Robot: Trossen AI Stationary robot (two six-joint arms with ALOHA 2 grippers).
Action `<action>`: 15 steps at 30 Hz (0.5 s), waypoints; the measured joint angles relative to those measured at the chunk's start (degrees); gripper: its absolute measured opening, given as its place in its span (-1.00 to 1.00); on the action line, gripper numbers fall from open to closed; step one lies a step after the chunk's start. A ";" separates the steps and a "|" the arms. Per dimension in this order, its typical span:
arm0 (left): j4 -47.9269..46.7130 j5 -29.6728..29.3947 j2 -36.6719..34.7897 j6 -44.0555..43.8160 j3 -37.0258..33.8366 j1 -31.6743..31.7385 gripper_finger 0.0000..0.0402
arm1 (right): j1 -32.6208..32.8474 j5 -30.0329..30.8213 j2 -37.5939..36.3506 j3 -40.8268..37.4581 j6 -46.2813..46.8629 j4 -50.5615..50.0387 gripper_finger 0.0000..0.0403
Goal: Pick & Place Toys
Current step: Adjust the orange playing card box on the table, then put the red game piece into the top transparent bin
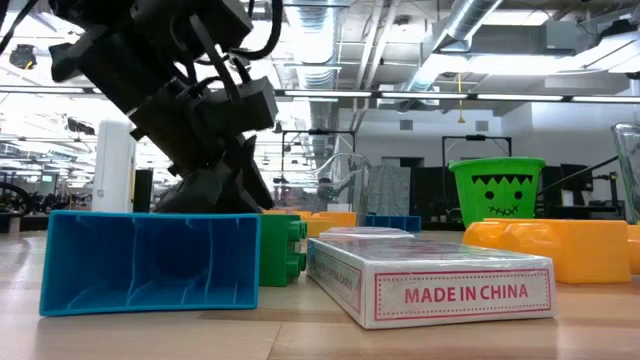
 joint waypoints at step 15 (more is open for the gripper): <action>-18.25 14.88 -26.39 -34.10 -5.32 -2.04 0.11 | 0.03 -0.90 0.00 0.00 -1.46 1.16 0.91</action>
